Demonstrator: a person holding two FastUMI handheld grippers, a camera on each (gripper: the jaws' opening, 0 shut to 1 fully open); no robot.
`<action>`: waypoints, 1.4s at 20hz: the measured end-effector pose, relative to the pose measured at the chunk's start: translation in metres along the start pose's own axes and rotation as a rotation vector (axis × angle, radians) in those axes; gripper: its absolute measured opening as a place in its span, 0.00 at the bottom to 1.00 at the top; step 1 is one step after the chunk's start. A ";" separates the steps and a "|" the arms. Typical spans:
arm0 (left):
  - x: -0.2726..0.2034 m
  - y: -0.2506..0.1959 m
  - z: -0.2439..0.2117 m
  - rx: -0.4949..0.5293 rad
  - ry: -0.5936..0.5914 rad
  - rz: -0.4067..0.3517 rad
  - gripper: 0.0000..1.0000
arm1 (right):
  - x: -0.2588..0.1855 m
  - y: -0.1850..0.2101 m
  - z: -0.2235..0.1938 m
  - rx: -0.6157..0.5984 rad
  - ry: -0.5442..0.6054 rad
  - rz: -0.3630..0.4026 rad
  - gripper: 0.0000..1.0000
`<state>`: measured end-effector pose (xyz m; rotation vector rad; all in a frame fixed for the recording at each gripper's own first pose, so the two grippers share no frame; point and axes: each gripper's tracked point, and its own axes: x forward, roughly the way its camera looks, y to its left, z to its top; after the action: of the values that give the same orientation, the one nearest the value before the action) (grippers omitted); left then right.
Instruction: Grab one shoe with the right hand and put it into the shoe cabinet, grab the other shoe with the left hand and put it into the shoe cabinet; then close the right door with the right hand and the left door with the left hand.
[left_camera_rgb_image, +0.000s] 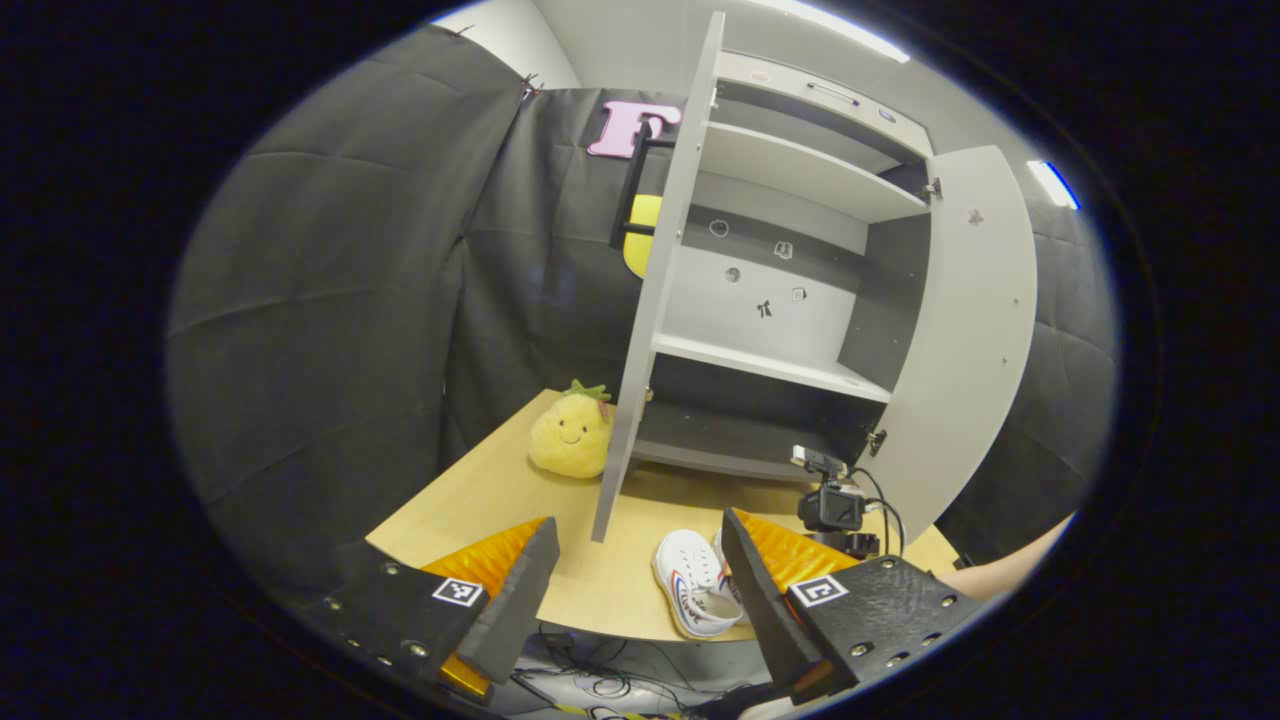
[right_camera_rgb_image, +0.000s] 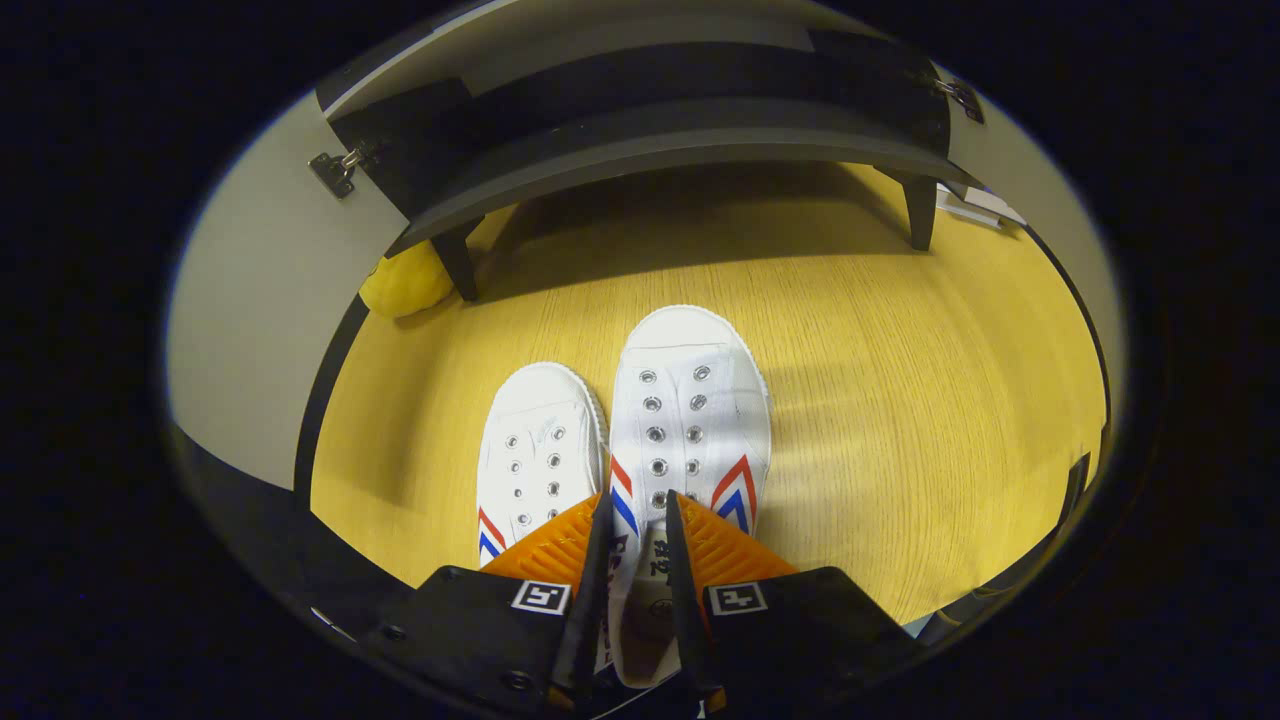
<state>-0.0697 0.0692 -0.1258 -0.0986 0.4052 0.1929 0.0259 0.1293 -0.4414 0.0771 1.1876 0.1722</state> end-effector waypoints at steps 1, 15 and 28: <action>0.001 -0.001 0.000 0.002 0.003 -0.002 0.94 | 0.000 0.000 0.000 -0.021 0.011 -0.019 0.36; 0.023 0.000 0.000 0.000 0.012 -0.022 0.94 | 0.019 -0.001 -0.004 -0.153 0.049 -0.098 0.25; 0.021 -0.032 0.004 0.085 -0.007 -0.129 0.94 | -0.044 -0.024 0.011 -0.077 -0.117 0.011 0.02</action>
<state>-0.0433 0.0423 -0.1289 -0.0403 0.3986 0.0489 0.0222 0.0987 -0.4009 0.0256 1.0627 0.2202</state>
